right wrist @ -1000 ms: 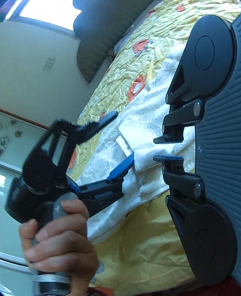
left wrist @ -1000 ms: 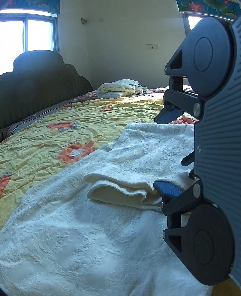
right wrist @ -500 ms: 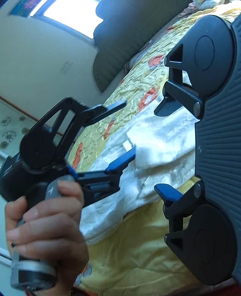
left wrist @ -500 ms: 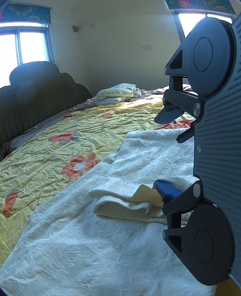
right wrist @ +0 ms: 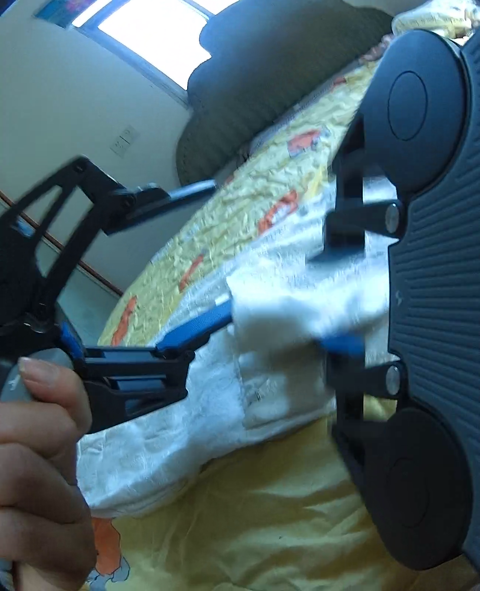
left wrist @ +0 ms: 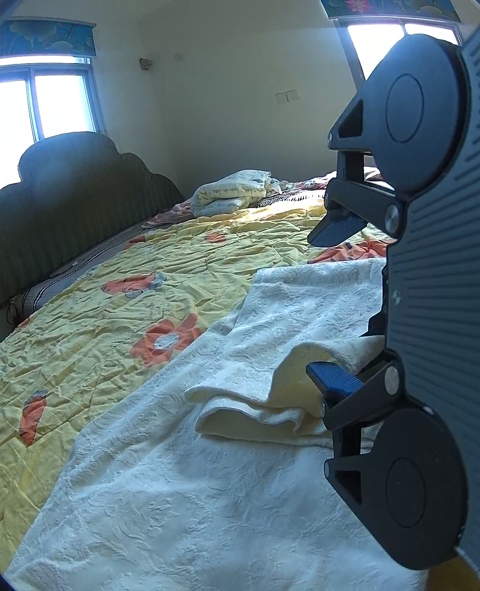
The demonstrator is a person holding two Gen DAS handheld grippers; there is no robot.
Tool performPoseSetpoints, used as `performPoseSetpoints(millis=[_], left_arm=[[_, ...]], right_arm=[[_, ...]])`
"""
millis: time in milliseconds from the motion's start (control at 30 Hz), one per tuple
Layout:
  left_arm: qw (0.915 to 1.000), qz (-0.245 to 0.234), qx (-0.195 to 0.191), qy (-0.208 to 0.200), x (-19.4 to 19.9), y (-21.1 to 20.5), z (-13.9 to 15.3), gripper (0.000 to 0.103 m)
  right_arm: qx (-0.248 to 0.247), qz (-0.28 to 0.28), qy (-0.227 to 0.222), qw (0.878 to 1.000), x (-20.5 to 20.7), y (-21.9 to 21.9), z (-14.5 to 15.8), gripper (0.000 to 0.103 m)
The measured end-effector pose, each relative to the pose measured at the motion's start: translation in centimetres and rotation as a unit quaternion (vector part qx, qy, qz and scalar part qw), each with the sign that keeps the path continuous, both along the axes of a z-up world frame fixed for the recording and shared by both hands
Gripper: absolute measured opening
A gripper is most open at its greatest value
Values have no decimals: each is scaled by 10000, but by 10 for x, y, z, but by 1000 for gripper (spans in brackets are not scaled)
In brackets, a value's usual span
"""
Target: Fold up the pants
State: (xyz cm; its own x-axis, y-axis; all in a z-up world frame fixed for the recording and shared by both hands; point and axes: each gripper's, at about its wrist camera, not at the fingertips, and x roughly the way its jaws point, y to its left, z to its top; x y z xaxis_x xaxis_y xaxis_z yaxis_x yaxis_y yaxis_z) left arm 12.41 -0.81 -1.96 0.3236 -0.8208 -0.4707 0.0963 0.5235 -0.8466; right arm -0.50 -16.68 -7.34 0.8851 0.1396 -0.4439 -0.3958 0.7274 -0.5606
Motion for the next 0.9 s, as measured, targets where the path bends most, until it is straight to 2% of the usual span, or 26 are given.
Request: performPoseSetpoints(millis=[67,167,233,300,433,500,567,633,700,833,900], left_arm=[[10000,58,62,-17,-2,5,1,71],[9999,81,41,93,0,11,-4,72],[9996,21,-85,277,4,10,-11,72],[9988,-63,-209,437,8,5,-18,73],[9973,32,-270,684,19,-6,-30,74],[9965,165,-301,761,24,-6,-35,74],[9966,241,-337,709,28,-6,-36,59],[9977,204,-192,618,30,-7,-34,23],[9989,218,80,395,27,-8,-29,6],[9970,413,588,-285,13,-5,-9,4],[9921,515,948,-640,4,-3,1,4]], right_arm=[[-153,35,-103,9998,-4,2,-1,8],[705,-68,55,9975,-3,-15,14,7],[1415,-149,198,9896,0,-33,27,7],[1858,-154,321,9819,2,-44,37,7],[2146,-44,322,9762,-3,-54,46,7],[1983,48,312,9796,-5,-48,43,7],[1623,165,290,9862,-7,-39,37,7],[1439,226,328,9888,-9,-31,30,7],[1435,243,335,9888,-9,-29,28,7],[1593,337,264,9863,-5,-28,34,7],[1567,405,305,9863,-4,-25,33,7]])
